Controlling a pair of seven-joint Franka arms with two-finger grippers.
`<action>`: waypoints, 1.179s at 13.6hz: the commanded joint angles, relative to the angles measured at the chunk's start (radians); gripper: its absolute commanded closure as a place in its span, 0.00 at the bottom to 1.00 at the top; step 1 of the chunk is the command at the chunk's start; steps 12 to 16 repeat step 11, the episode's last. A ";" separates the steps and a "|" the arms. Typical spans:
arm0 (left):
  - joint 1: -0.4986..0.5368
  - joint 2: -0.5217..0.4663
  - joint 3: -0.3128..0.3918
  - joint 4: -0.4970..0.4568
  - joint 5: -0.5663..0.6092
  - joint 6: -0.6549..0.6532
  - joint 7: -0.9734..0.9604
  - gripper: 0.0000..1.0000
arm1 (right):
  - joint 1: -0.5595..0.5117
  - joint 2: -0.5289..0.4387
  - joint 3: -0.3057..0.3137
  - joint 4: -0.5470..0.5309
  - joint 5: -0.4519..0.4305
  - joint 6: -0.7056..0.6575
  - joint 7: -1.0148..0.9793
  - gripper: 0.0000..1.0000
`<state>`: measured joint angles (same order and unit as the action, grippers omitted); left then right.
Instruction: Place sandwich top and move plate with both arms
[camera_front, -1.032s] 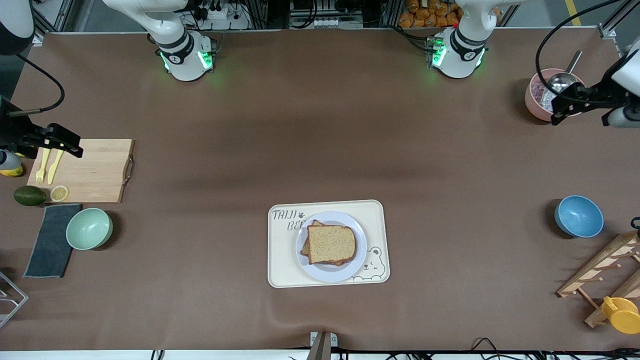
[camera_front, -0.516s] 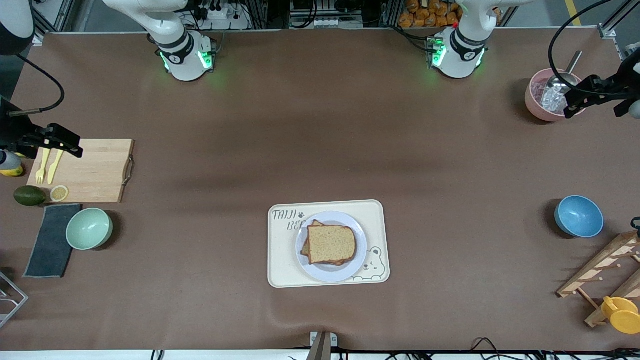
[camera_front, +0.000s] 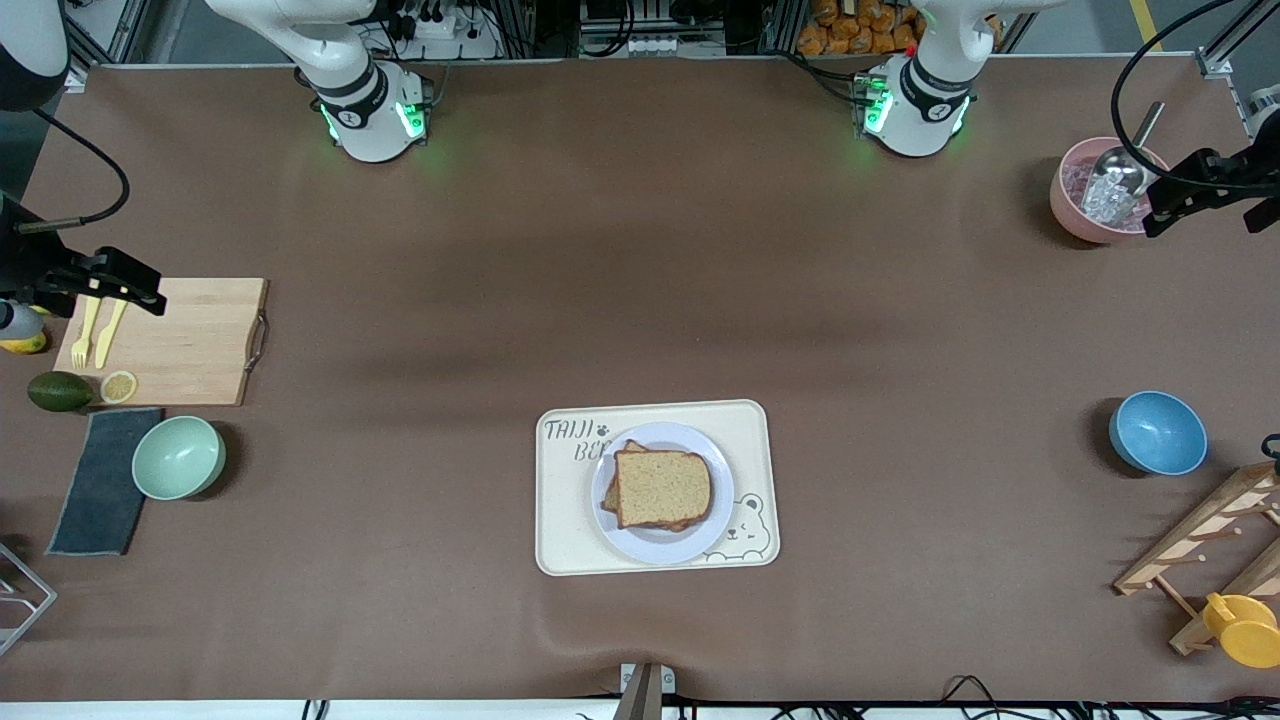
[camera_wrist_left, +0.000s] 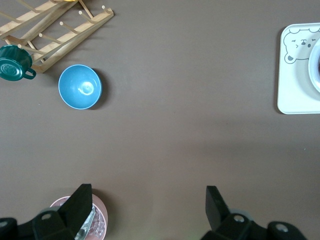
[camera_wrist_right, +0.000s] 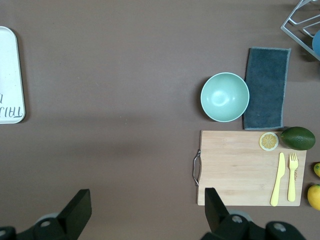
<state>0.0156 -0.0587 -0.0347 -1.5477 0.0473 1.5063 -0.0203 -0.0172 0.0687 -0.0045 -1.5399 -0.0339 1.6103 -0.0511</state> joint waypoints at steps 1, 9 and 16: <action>-0.011 0.023 -0.004 0.029 -0.015 -0.015 -0.006 0.00 | -0.004 -0.001 0.006 -0.002 -0.008 0.000 0.013 0.00; -0.017 0.039 -0.016 0.020 -0.064 -0.017 -0.012 0.00 | -0.004 -0.001 0.006 -0.002 -0.008 0.000 0.013 0.00; -0.016 0.039 -0.034 0.018 -0.063 -0.018 -0.033 0.00 | -0.004 -0.001 0.006 -0.002 -0.008 0.000 0.013 0.00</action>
